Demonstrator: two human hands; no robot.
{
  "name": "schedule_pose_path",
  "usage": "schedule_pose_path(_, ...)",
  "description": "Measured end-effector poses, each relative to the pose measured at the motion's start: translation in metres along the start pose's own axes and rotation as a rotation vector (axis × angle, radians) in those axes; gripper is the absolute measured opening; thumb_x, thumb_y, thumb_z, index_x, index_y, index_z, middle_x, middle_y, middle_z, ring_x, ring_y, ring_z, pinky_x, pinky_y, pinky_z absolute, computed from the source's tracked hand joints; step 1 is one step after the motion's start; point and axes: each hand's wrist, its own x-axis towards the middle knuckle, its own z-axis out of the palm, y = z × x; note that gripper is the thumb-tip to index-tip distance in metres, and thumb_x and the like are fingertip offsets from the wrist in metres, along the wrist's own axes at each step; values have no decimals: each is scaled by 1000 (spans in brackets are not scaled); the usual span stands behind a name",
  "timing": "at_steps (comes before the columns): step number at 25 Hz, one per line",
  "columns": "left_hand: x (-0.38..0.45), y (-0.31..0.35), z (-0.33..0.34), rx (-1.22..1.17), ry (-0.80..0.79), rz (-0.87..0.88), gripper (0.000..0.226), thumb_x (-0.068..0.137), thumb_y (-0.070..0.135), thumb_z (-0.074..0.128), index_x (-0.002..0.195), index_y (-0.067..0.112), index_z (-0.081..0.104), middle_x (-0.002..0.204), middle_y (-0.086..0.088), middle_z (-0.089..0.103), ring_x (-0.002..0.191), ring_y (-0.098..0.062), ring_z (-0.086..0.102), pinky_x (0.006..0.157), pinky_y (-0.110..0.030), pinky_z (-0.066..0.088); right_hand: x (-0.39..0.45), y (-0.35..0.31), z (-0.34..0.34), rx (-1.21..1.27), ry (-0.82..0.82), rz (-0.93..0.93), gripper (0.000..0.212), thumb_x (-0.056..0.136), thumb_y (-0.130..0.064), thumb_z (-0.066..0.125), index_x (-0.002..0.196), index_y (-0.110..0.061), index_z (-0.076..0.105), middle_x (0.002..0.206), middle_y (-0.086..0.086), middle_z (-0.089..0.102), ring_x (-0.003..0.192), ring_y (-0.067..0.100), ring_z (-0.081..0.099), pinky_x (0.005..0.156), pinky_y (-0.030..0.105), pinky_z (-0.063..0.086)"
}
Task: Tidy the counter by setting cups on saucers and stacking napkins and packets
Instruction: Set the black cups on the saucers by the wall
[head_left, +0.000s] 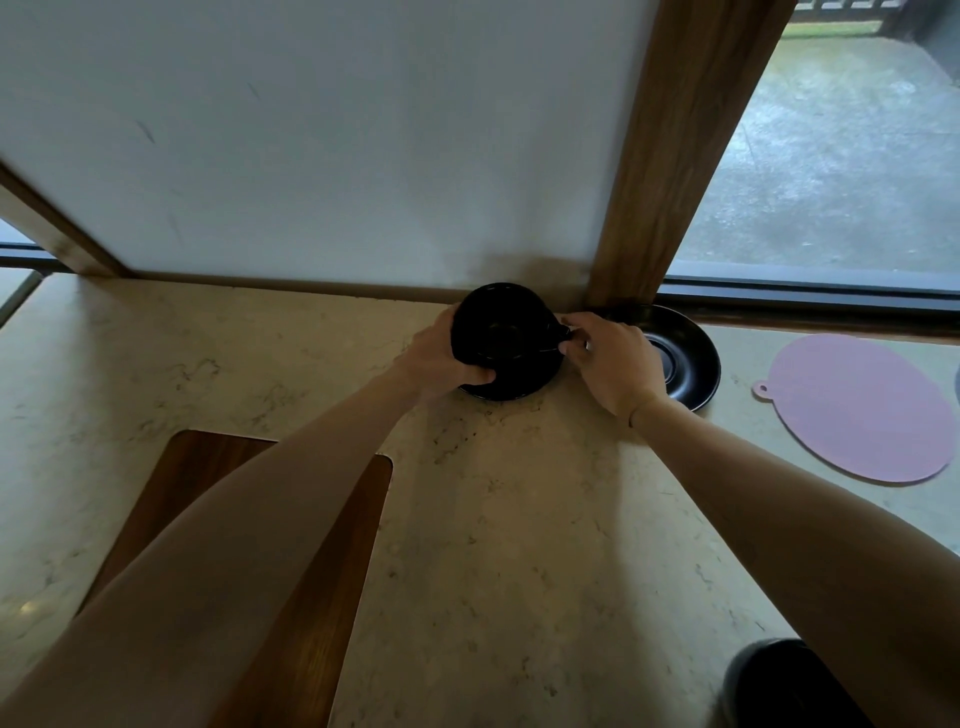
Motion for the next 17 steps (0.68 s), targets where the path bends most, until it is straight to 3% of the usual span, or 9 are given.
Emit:
schedule_pose_path(3, -12, 4, -2, -4, 18, 2, 117, 57, 30, 89, 152, 23, 20, 144, 0, 45, 134, -26, 41, 112, -49, 35, -8, 2, -8, -4, 4, 11, 40, 97, -37, 52, 135, -24, 51, 114, 2, 69, 107, 27, 62, 86, 43, 51)
schedule_pose_path(7, -42, 11, -4, 7, 76, 24, 103, 75, 19, 82, 153, 16, 14, 153, -1, 36, 140, -24, 33, 110, -37, 29, -28, 7, -27, -28, 31, 10, 42, 96, -39, 53, 135, -25, 51, 119, 2, 68, 110, 26, 61, 87, 43, 53)
schedule_pose_path(12, -102, 29, -1, -55, 91, 86, 88, 79, 10, 78, 149, 15, 26, 132, 15, 40, 123, -4, 35, 79, 4, 30, -78, 8, -60, -52, 31, 69, 44, 94, -40, 55, 136, -27, 51, 128, 0, 63, 115, 22, 59, 90, 42, 52)
schedule_pose_path(14, -126, 31, 3, -52, 83, 86, 91, 77, 21, 81, 150, 19, 26, 145, 11, 37, 133, -9, 34, 84, -2, 33, -104, 10, -75, -48, 31, 73, 43, 94, -38, 57, 135, -25, 53, 127, 4, 64, 111, 24, 61, 88, 42, 53)
schedule_pose_path(17, -164, 33, 11, -75, 88, 77, 94, 77, 31, 80, 152, 26, 25, 154, 3, 33, 141, -18, 31, 99, -24, 35, -146, 12, -99, -54, 64, 54, 45, 92, -35, 61, 134, -23, 54, 122, 7, 67, 108, 25, 62, 87, 42, 53)
